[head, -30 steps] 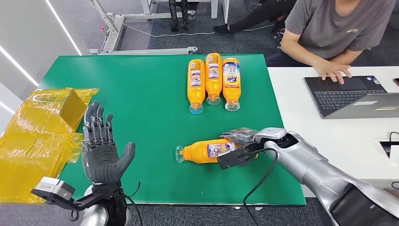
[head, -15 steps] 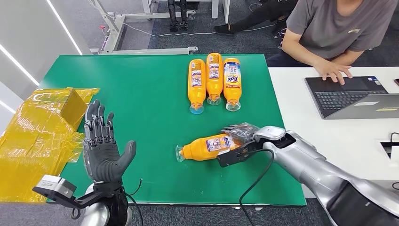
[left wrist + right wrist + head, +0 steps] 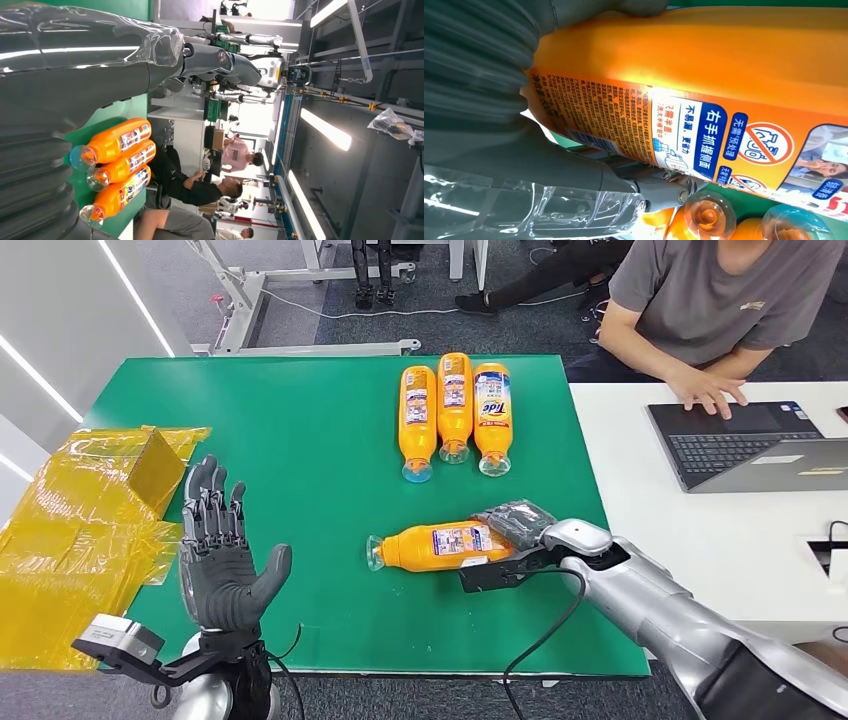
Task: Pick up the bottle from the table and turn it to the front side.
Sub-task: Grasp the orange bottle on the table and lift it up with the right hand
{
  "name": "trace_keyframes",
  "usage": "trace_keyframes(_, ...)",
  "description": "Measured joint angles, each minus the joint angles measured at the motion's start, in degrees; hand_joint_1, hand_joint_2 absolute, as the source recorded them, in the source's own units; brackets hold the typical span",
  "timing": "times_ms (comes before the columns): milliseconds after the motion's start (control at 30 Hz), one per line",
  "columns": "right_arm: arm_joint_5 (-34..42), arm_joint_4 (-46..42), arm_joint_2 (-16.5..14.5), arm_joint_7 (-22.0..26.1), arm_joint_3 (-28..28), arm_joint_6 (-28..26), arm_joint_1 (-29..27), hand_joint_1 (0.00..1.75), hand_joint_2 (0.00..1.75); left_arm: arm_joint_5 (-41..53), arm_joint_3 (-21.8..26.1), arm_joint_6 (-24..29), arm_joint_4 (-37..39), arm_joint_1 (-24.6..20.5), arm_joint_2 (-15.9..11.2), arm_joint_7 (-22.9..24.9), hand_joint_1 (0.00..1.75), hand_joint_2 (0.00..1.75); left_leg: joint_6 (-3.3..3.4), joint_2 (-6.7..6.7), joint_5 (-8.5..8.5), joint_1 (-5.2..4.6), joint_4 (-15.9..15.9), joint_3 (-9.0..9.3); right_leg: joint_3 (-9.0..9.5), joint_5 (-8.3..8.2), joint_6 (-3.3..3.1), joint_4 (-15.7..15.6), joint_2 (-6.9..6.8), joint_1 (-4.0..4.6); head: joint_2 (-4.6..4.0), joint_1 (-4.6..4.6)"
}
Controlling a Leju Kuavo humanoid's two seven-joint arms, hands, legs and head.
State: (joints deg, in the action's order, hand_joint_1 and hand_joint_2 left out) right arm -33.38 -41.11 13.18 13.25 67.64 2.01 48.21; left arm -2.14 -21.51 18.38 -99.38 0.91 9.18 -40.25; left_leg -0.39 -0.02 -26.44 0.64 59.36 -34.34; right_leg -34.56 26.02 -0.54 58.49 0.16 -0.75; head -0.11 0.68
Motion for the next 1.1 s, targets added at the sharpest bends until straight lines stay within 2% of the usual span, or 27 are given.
trace_keyframes(100, 0.1, -0.2, 0.0, 0.0, -0.3, -0.6, -0.3, 1.75, 1.75, 0.0, 0.0, 0.0, 0.0, 0.0, 0.0, 0.0, 0.00, 1.75, 0.00, 0.00, 0.00, 0.00, 0.0, 0.00, 0.00, 0.00, 0.00, 0.0, 0.00, 0.00, 0.00, 0.00)
trace_keyframes(167, 1.1, -0.8, 0.0, 0.0, -1.1, -4.2, -1.5, 1.75, 1.75, 0.1, 0.0, 0.0, 0.0, 0.0, 0.0, 0.0, 0.00, 1.75, 0.00, -0.03, 0.00, 0.00, 0.0, -0.02, 0.00, 0.00, 0.00, 0.0, -0.03, 0.01, 0.00, -0.01)
trace_keyframes(267, 4.9, -3.6, -0.4, 1.9, -5.2, -17.0, -6.0, 1.75, 1.75, 0.3, 0.1, 0.0, 0.0, 0.1, 0.0, 0.0, 0.00, 1.75, 0.00, -0.10, -0.01, 0.00, 0.0, -0.06, 0.00, 0.02, 0.00, 0.0, -0.09, 0.02, 0.00, -0.01)
trace_keyframes(367, 9.4, -8.6, -1.9, 6.5, -11.1, -30.4, -12.5, 1.75, 1.75, 0.4, 0.1, 0.5, 0.1, 0.0, 0.0, 0.0, 0.00, 1.75, 0.00, -0.14, -0.05, 0.01, 0.0, -0.06, -0.01, 0.08, 0.02, 0.0, -0.10, 0.03, 0.00, 0.00)
trace_keyframes(433, 11.6, -11.2, -2.8, 9.1, -13.7, -35.3, -15.7, 1.75, 1.75, 0.5, 0.1, 1.0, 0.2, -0.1, 0.0, 0.0, 0.00, 1.75, 0.00, -0.14, -0.07, 0.01, -0.1, -0.06, -0.01, 0.11, 0.03, 0.0, -0.10, 0.03, 0.00, 0.02)
trace_keyframes(567, 12.2, -11.9, -3.2, 9.8, -14.5, -36.4, -16.6, 1.75, 1.75, 0.5, 0.1, 1.2, 0.3, -0.2, 0.0, 0.0, 0.00, 1.75, -0.01, -0.14, -0.08, 0.01, -0.1, -0.05, -0.01, 0.12, 0.03, 0.0, -0.10, 0.03, 0.00, 0.02)
trace_keyframes(600, 14.4, -13.6, -4.1, 11.6, -16.0, -37.4, -18.7, 1.75, 1.75, 0.3, 0.1, 1.6, 0.4, -0.3, 0.0, 0.0, 0.00, 1.75, 0.00, -0.14, -0.09, 0.01, -0.1, -0.05, -0.02, 0.14, 0.03, 0.0, -0.10, 0.03, 0.00, 0.01)
trace_keyframes(700, 25.4, -21.2, -9.8, 22.0, -23.1, -40.1, -29.1, 1.75, 1.75, -0.7, 0.0, 1.7, 1.3, -0.5, 0.0, 0.0, 0.00, 1.75, 0.01, -0.07, -0.10, 0.01, -0.1, -0.05, -0.03, 0.19, 0.04, 0.0, -0.06, 0.03, 0.00, 0.00)
trace_keyframes(733, 27.1, -22.1, -11.1, 24.0, -24.2, -40.1, -30.5, 1.75, 1.75, -0.8, 0.0, 1.1, 1.6, -0.6, 0.0, 0.0, 0.00, 1.75, 0.01, -0.05, -0.10, 0.00, -0.1, -0.05, -0.03, 0.18, 0.05, 0.0, -0.04, 0.03, 0.00, 0.00)
trace_keyframes(867, 27.3, -22.2, -13.9, 24.7, -24.9, -39.3, -30.2, 1.75, 1.75, -1.7, 0.0, -1.5, 3.2, -1.9, 0.0, 0.0, 0.00, 1.75, 0.01, -0.04, -0.07, 0.00, -0.1, -0.04, -0.01, 0.15, 0.05, 0.0, -0.06, 0.02, 0.00, 0.00)
trace_keyframes(967, 26.1, -21.8, -15.6, 24.3, -25.0, -37.9, -29.3, 1.75, 1.75, -3.1, 0.0, -5.5, 5.4, -3.4, -0.1, 0.0, 0.00, 1.75, -0.01, -0.04, -0.03, 0.00, -0.1, -0.03, -0.01, 0.12, 0.04, 0.0, -0.06, 0.02, 0.00, 0.00)
trace_keyframes(1100, 22.7, -20.9, -16.7, 22.8, -25.0, -34.3, -27.7, 1.75, 1.75, -3.3, -0.3, -9.4, 8.6, -5.7, -0.3, 0.0, 0.00, 1.75, -0.02, -0.06, -0.03, 0.00, -0.1, -0.03, -0.01, 0.11, 0.04, 0.0, -0.06, 0.02, 0.00, 0.00)
